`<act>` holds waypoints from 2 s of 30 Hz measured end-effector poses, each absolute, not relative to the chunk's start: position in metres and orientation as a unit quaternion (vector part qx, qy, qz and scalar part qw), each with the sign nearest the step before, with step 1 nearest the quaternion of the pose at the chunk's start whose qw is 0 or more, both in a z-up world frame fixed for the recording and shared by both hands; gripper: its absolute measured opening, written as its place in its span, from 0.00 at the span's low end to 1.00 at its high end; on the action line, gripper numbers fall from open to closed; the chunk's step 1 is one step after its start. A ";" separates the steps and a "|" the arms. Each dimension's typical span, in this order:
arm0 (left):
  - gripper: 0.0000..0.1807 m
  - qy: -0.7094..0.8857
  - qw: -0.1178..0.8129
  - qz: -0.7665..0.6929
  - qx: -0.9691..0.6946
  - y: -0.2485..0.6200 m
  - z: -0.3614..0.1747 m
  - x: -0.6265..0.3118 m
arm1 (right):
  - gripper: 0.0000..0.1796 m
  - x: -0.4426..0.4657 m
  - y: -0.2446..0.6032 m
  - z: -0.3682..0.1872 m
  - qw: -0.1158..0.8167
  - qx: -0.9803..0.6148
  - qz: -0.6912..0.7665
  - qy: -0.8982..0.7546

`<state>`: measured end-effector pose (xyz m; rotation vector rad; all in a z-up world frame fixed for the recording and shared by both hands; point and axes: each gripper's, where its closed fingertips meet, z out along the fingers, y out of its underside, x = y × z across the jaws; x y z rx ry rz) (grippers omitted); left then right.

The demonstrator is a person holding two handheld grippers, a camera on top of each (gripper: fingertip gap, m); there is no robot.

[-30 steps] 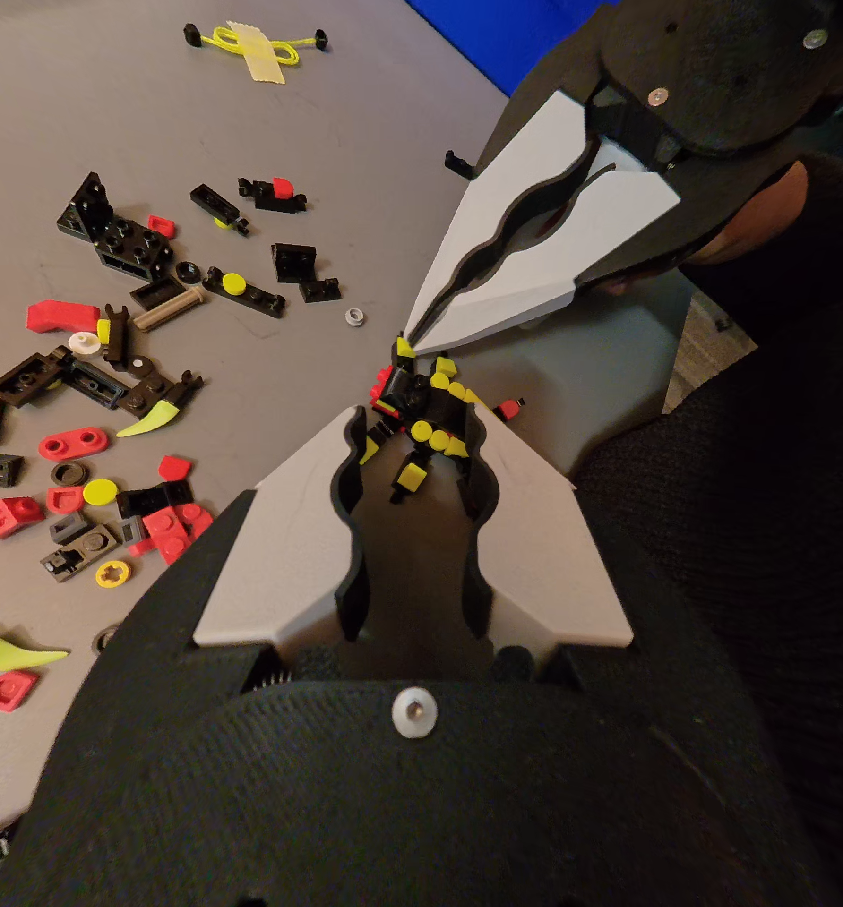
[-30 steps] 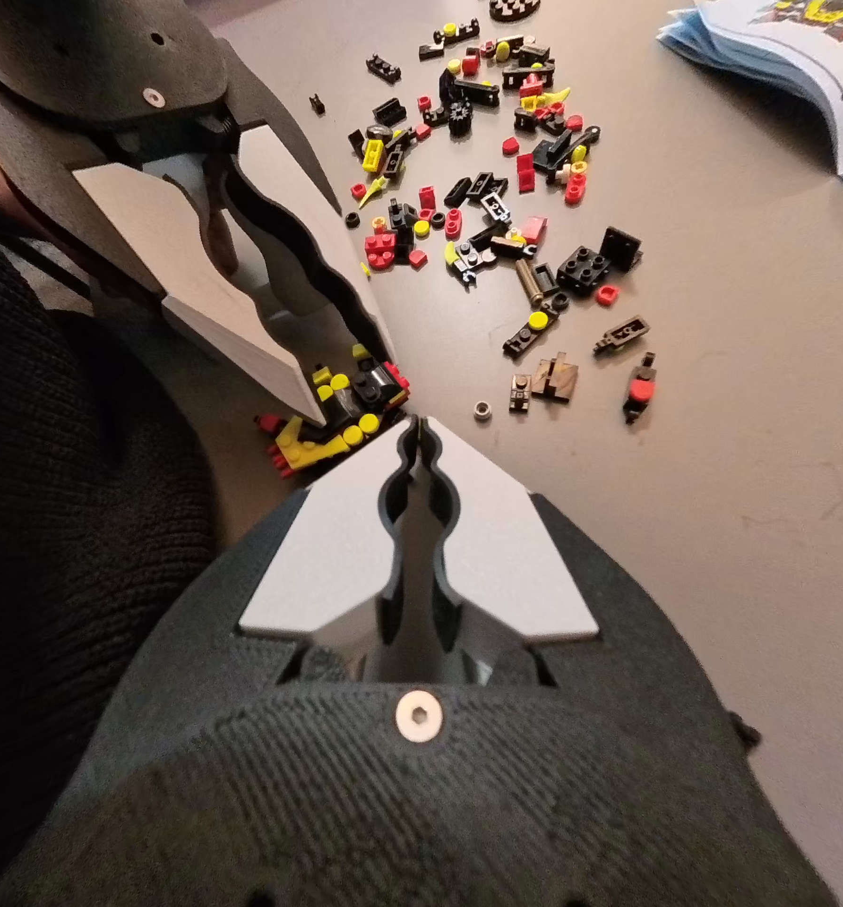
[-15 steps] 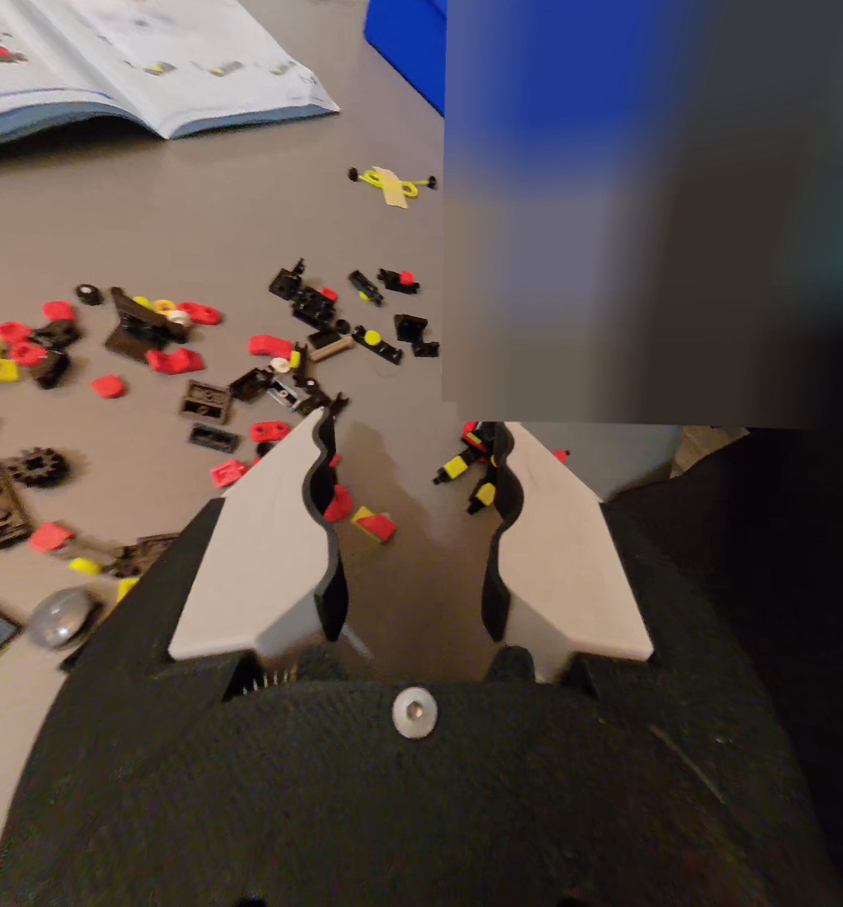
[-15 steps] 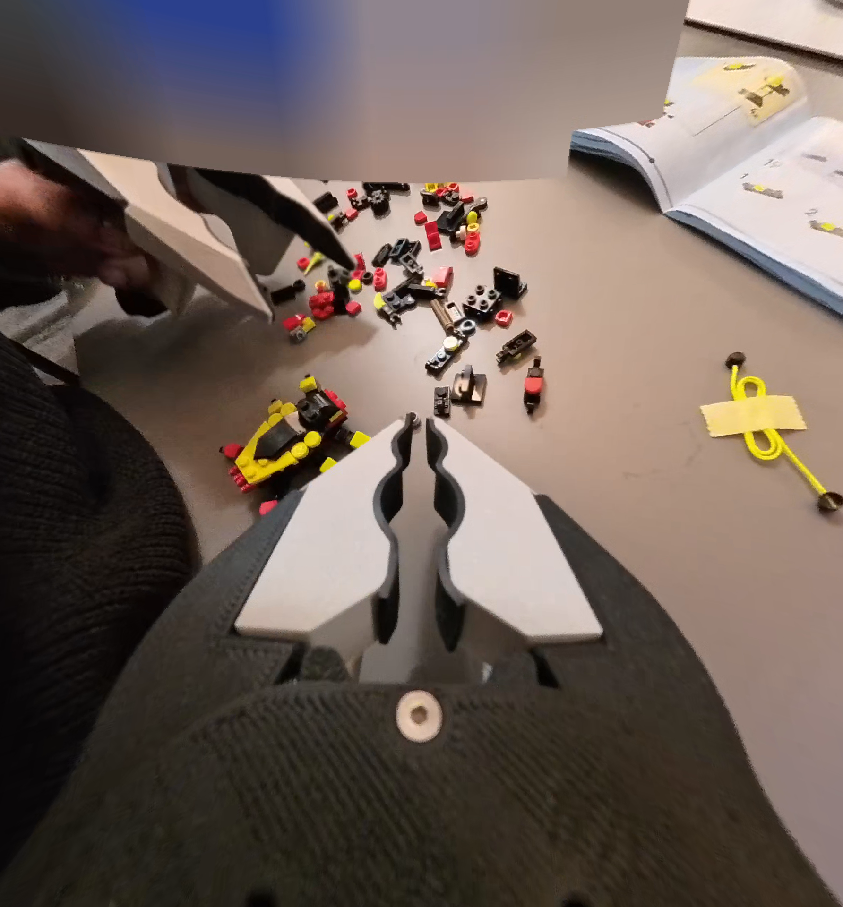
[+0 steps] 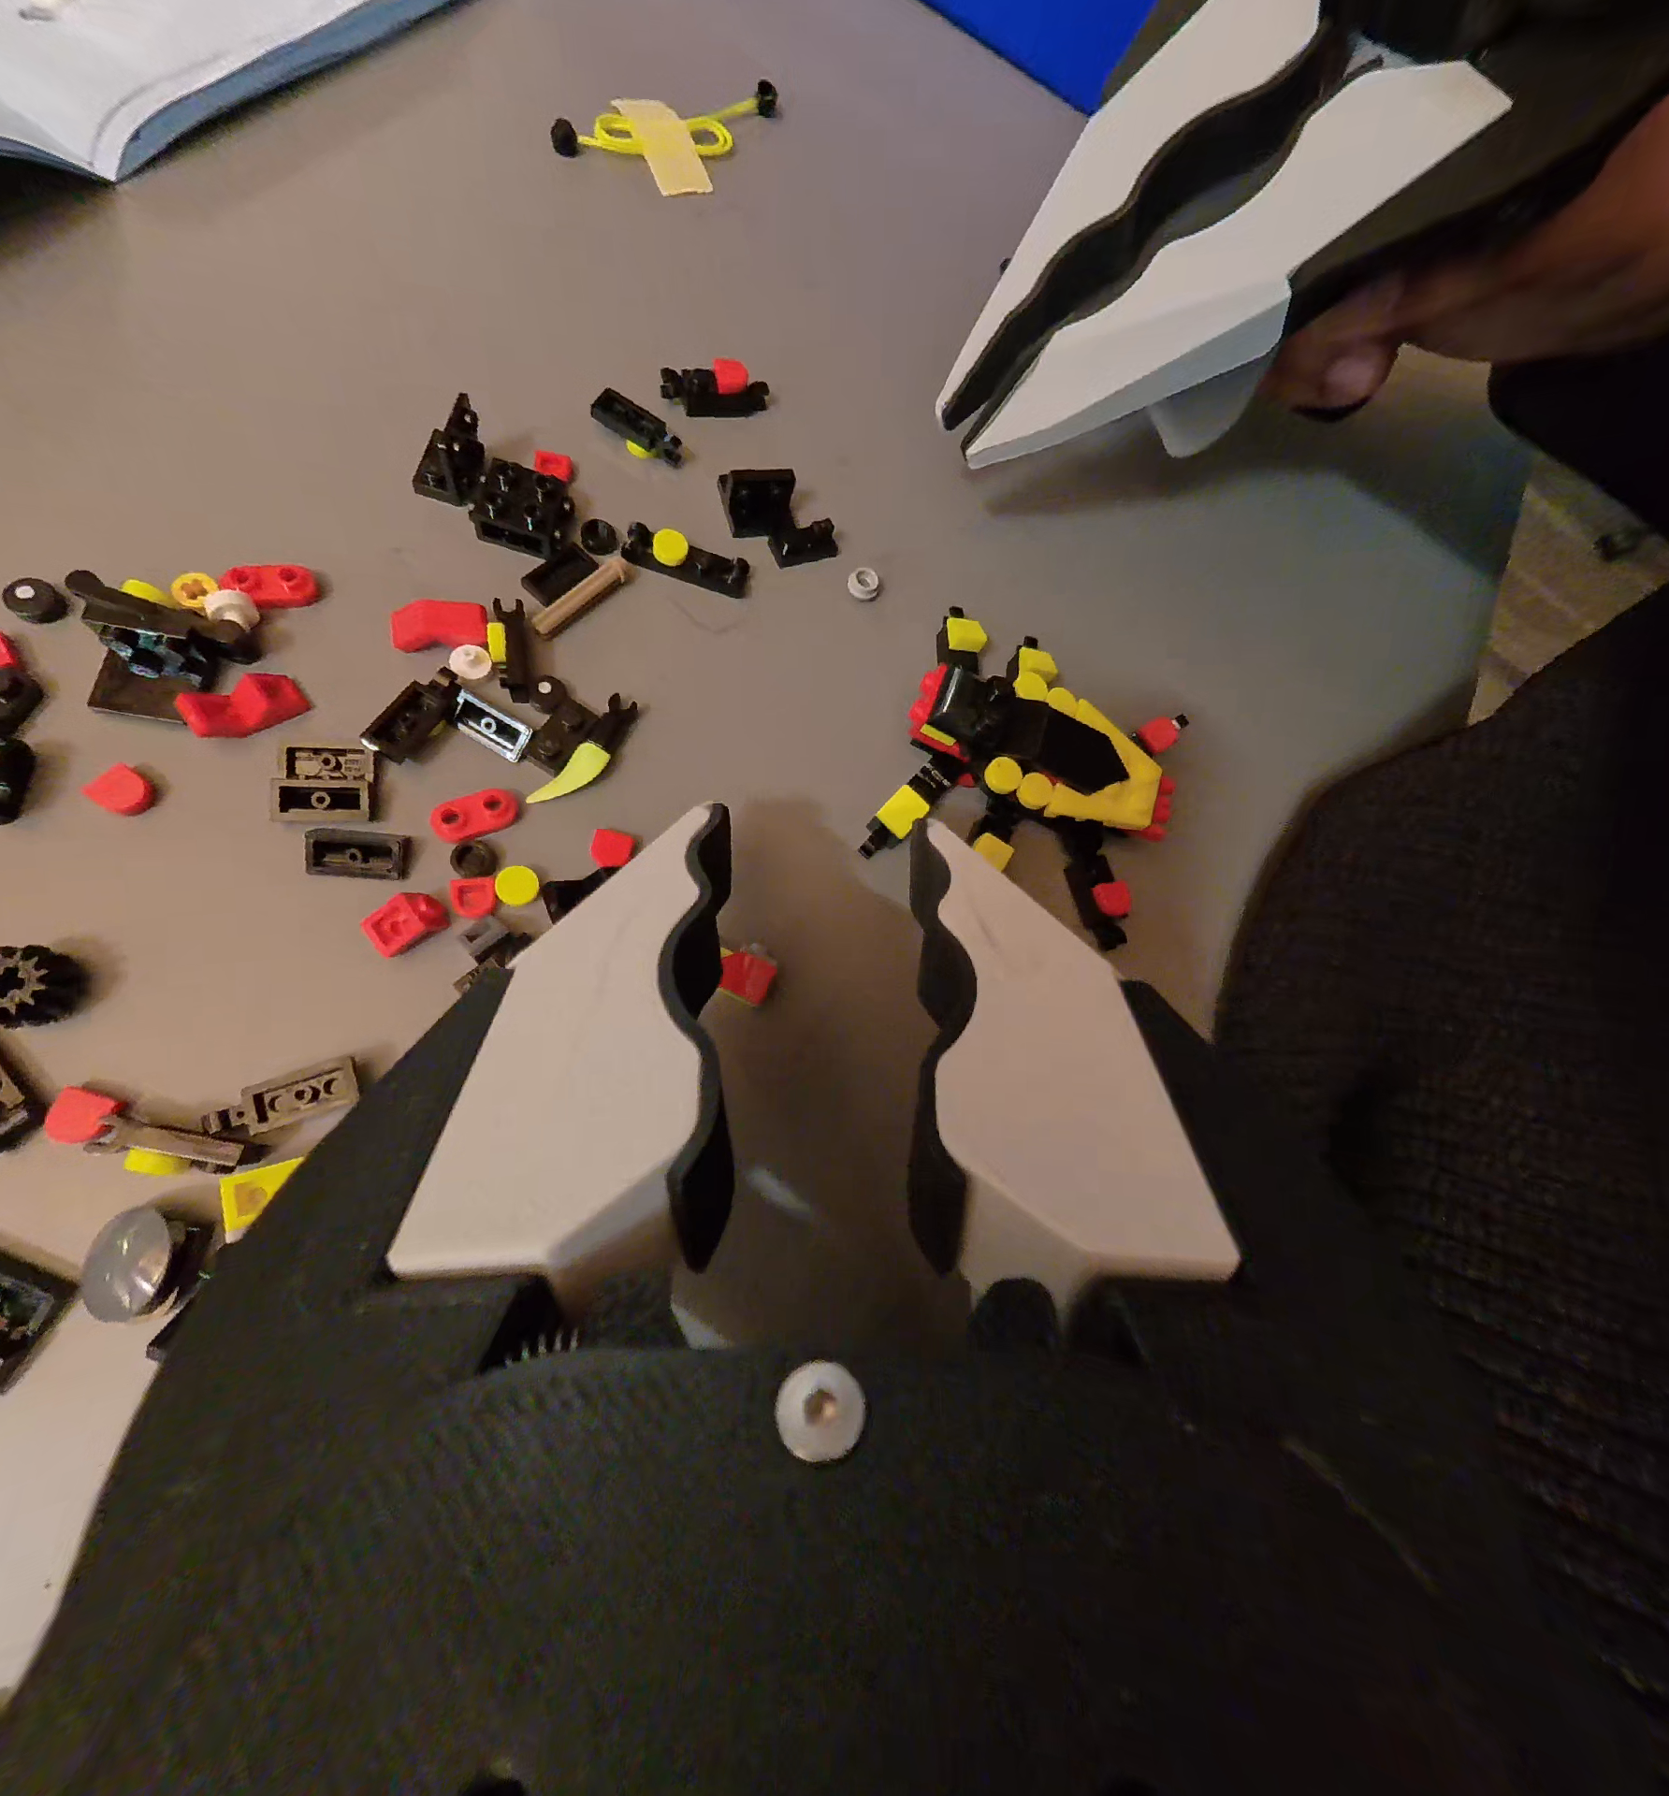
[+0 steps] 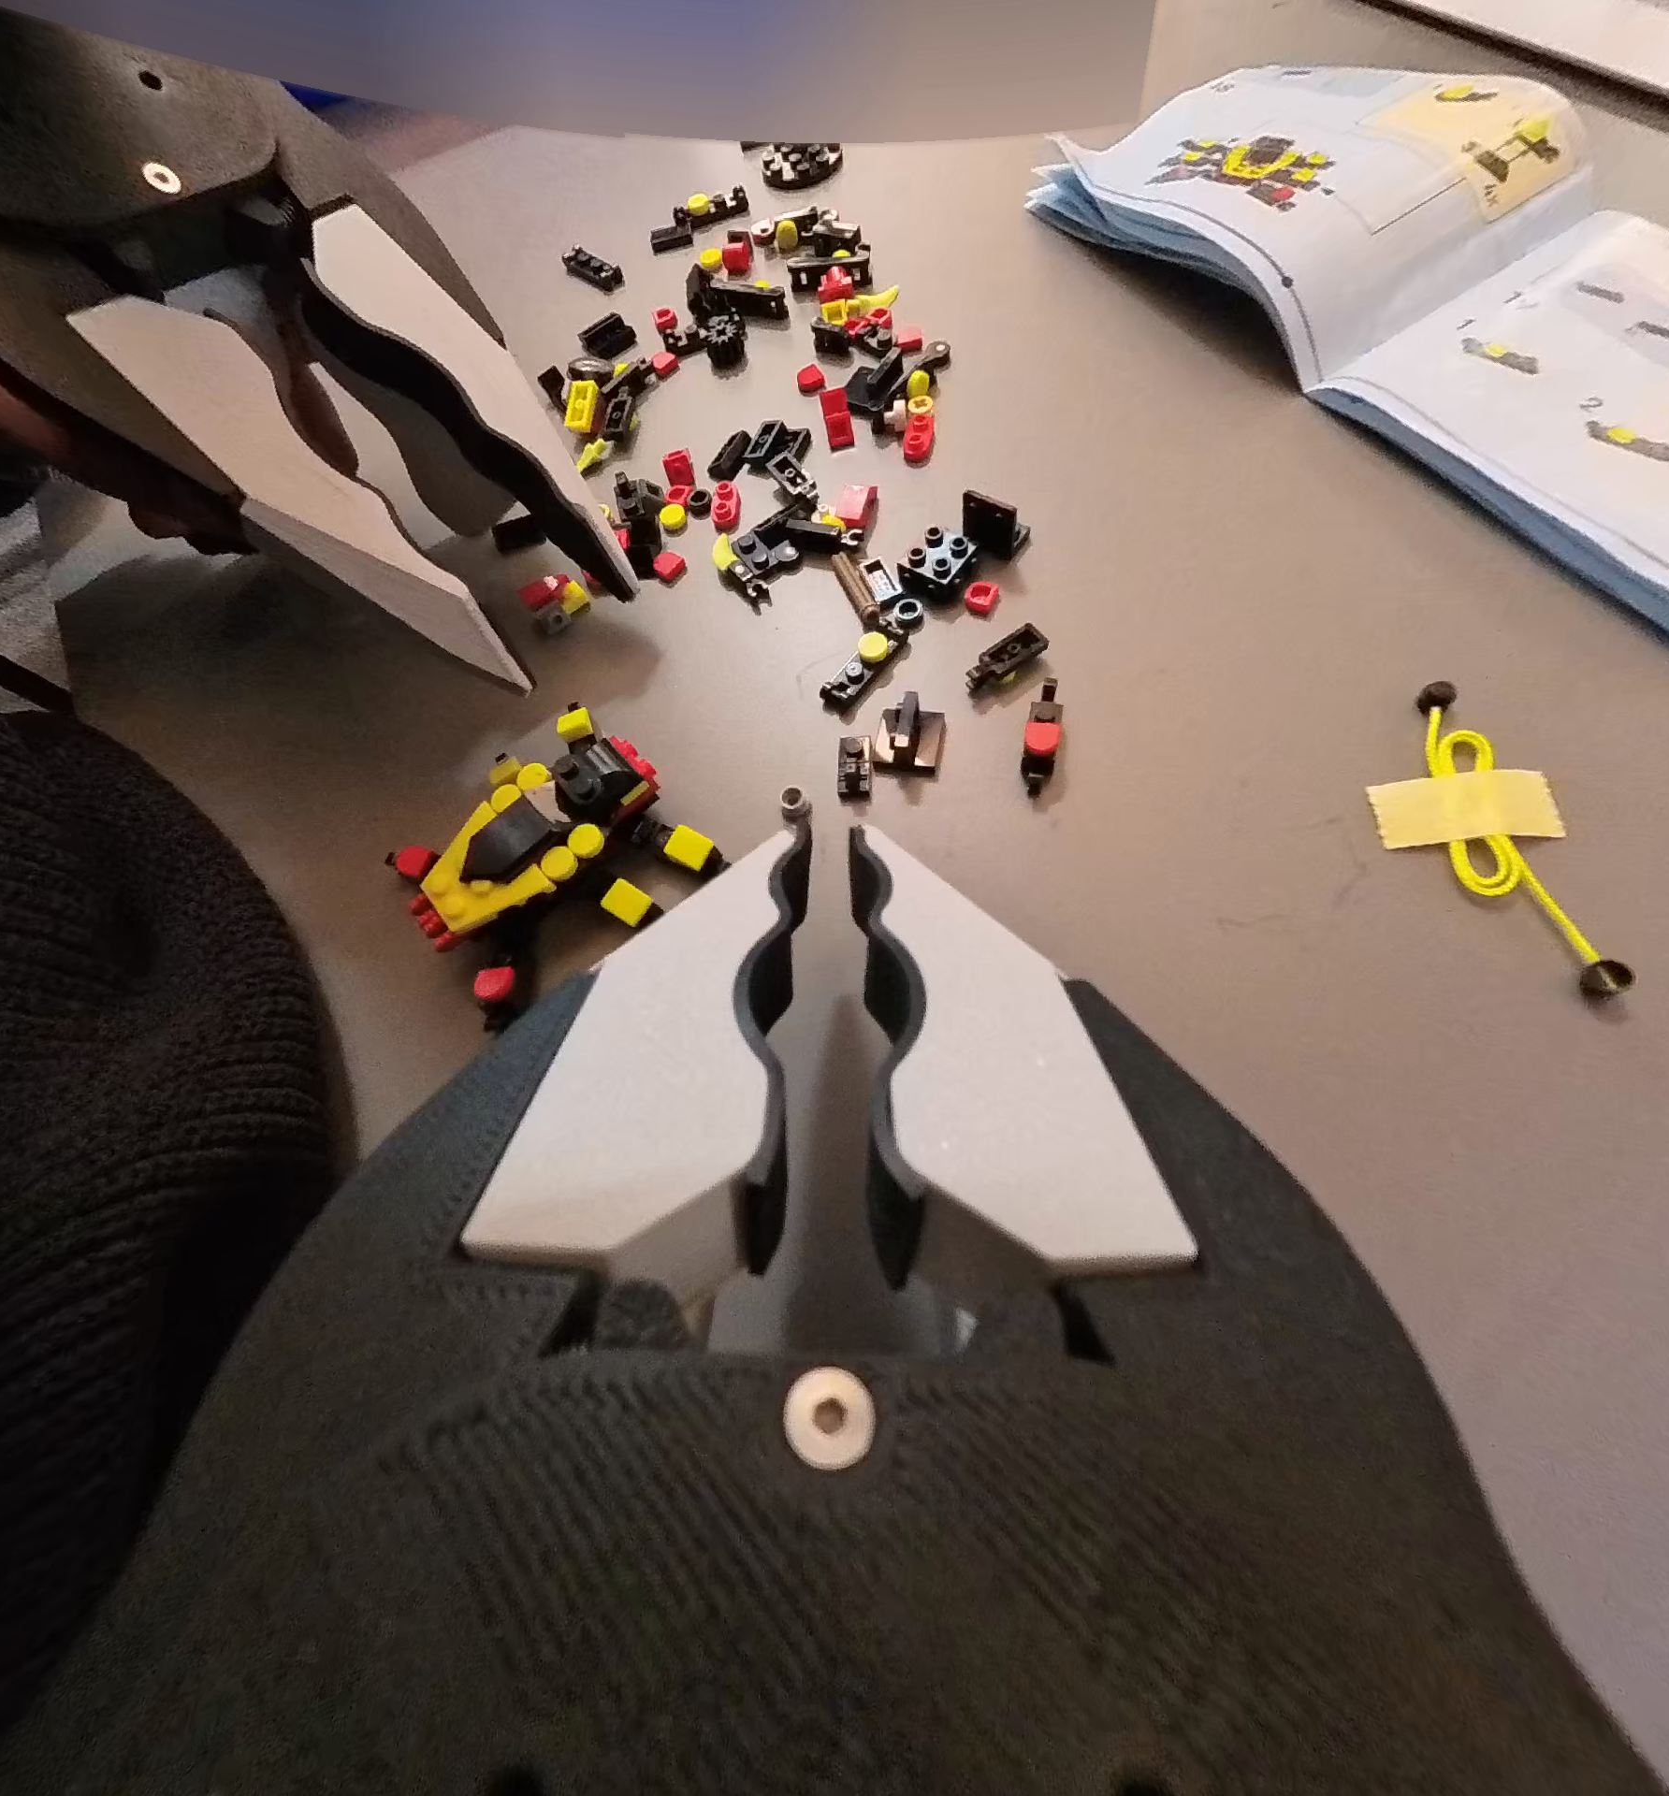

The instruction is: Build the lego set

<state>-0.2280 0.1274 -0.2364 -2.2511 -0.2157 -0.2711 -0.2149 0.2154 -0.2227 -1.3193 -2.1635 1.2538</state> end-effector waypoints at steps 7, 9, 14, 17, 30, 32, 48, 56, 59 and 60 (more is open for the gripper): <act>0.20 -0.104 0.425 -0.124 -0.890 0.129 -0.235 -0.229 | 0.04 -0.215 0.217 -0.225 0.155 -0.465 0.434 -0.756; 0.19 -0.105 0.427 -0.125 -0.890 0.130 -0.235 -0.230 | 0.04 -0.216 0.217 -0.226 0.154 -0.466 0.433 -0.756; 0.15 -0.119 0.470 -0.122 -0.866 0.134 -0.219 -0.238 | 0.04 -0.217 0.219 -0.226 0.153 -0.470 0.437 -0.752; 0.14 -0.135 0.488 -0.122 -0.854 0.134 -0.212 -0.244 | 0.04 -0.217 0.219 -0.225 0.152 -0.471 0.438 -0.750; 0.14 -0.152 0.493 -0.139 -0.845 0.134 -0.212 -0.247 | 0.04 -0.219 0.221 -0.228 0.150 -0.476 0.437 -0.748; 0.14 -0.156 0.493 -0.140 -0.844 0.134 -0.212 -0.249 | 0.04 -0.219 0.222 -0.229 0.149 -0.477 0.436 -0.749; 0.14 -0.165 0.493 -0.146 -0.842 0.134 -0.212 -0.251 | 0.04 -0.219 0.222 -0.231 0.148 -0.478 0.433 -0.750; 0.15 -0.164 0.491 -0.147 -0.843 0.134 -0.213 -0.250 | 0.04 -0.219 0.223 -0.232 0.147 -0.478 0.430 -0.752; 0.15 -0.163 0.491 -0.147 -0.843 0.133 -0.213 -0.250 | 0.04 -0.219 0.223 -0.231 0.148 -0.478 0.430 -0.751; 0.15 -0.163 0.491 -0.146 -0.843 0.133 -0.212 -0.249 | 0.04 -0.219 0.223 -0.231 0.148 -0.478 0.430 -0.751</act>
